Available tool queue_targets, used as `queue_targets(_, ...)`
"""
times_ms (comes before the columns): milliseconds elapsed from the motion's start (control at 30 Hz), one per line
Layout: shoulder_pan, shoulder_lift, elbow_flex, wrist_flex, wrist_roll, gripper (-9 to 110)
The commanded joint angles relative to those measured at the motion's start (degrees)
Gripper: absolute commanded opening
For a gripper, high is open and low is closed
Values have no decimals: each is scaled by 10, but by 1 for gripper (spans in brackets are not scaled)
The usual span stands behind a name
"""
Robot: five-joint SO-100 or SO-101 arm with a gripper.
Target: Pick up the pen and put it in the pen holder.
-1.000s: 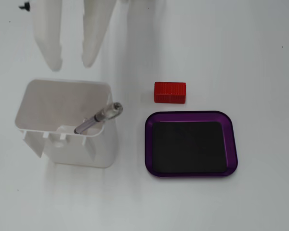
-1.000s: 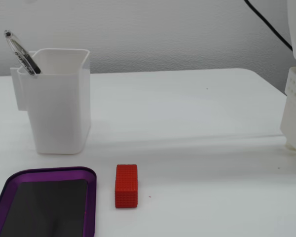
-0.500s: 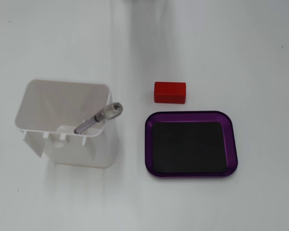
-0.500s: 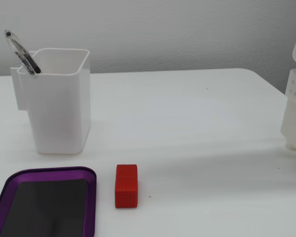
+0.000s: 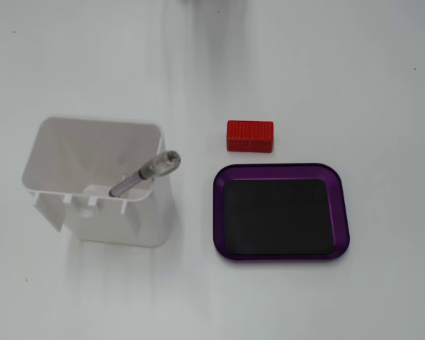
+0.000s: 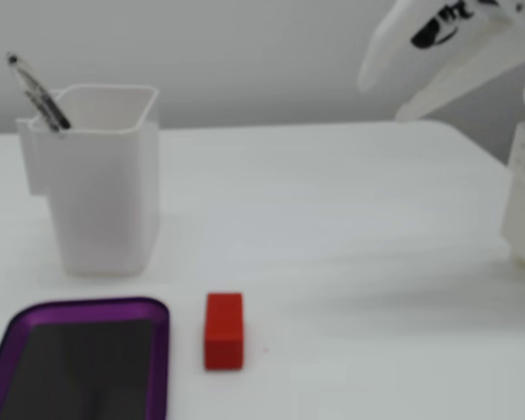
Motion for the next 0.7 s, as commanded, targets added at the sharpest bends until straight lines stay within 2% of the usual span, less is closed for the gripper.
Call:
queue_targets(0,0,96,126,-77,2,10)
queue_targets(100,-2,195,251,-128,2,10)
queue_targets(267,-4,327,397,-128,2,10)
queue_targets(467,-1,322,435,-77,-2,9)
queue_targets(567,1,317,437,-74,-4,0)
queue_targets(667,-2,317,439,-74,-4,-1)
